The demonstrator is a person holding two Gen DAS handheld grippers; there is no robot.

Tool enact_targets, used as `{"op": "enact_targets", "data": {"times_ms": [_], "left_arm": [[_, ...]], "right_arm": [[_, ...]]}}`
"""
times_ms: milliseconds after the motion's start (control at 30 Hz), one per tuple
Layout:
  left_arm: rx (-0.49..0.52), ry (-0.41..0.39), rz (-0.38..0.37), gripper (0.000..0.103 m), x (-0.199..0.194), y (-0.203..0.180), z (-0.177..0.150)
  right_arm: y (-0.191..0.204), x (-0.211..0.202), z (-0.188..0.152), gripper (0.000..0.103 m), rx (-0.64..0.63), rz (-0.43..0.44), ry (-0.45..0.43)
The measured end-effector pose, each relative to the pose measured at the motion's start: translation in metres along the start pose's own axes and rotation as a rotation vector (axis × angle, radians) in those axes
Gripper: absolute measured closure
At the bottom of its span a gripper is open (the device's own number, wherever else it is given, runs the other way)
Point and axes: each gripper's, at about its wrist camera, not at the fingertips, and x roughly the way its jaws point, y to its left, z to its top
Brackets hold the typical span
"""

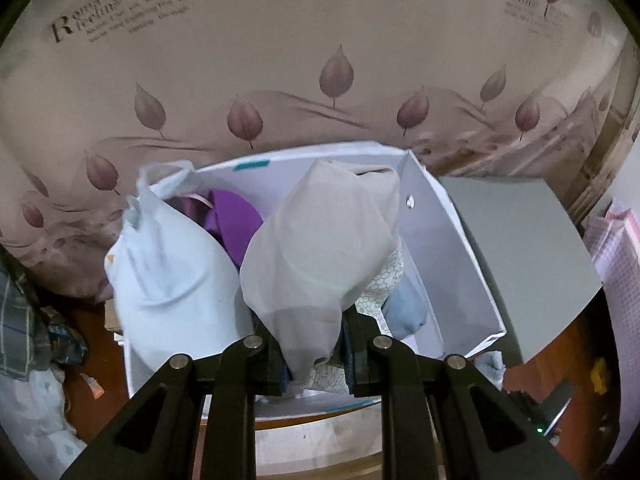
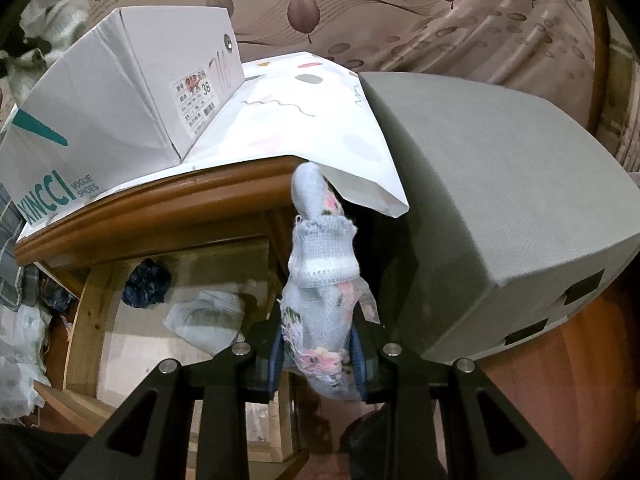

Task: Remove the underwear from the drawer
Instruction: 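Carry the beige bra over the shoe box with the left tool, then open the left tool to drop the beige bra into the shoe box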

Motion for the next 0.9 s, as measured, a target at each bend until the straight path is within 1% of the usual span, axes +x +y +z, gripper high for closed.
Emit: {"op": "enact_targets", "data": {"times_ms": [100, 167, 333, 367, 433, 500, 533, 567, 667, 733, 767, 900], "left_arm": [[-0.027, 0.03, -0.015, 0.085, 0.014, 0.001, -0.002], [-0.049, 0.055, -0.003, 0.085, 0.019, 0.003, -0.005], [-0.085, 0.07, 0.021, 0.082, 0.027, 0.01, -0.01], [-0.086, 0.075, 0.022, 0.077, 0.028, 0.011, -0.01], [-0.098, 0.076, 0.02, 0.075, 0.028, 0.013, -0.01], [-0.099, 0.068, 0.021, 0.071, 0.025, 0.014, -0.01], [-0.101, 0.062, 0.026, 0.065, 0.024, 0.014, -0.01], [-0.1, 0.054, 0.029, 0.061, 0.022, 0.013, -0.009], [-0.092, 0.04, 0.031, 0.056, 0.016, 0.011, -0.007], [-0.076, 0.027, 0.033, 0.045, 0.012, 0.007, -0.007], [-0.072, 0.019, 0.038, 0.042, 0.009, 0.007, -0.007], [-0.049, -0.003, 0.046, 0.039, 0.0, 0.004, -0.009]], "right_arm": [[0.0, 0.0, 0.0, 0.075, -0.002, 0.002, 0.002], [0.0, 0.001, 0.0, 0.075, -0.003, 0.002, 0.003], [-0.001, 0.0, 0.0, 0.075, 0.004, 0.004, 0.003], [0.0, 0.001, 0.0, 0.075, 0.004, 0.003, 0.003], [0.0, 0.001, 0.0, 0.075, -0.003, 0.002, 0.004], [0.002, 0.001, 0.0, 0.075, -0.007, 0.0, 0.004], [0.002, 0.001, 0.0, 0.075, -0.007, 0.0, 0.003], [0.002, 0.001, 0.0, 0.075, -0.006, 0.0, 0.002], [0.002, 0.0, 0.0, 0.075, -0.006, 0.0, 0.001], [0.002, 0.0, 0.0, 0.075, -0.005, -0.001, 0.0], [0.002, 0.0, 0.0, 0.075, -0.005, -0.002, 0.0], [0.004, 0.0, -0.001, 0.075, -0.007, -0.003, -0.002]]}}
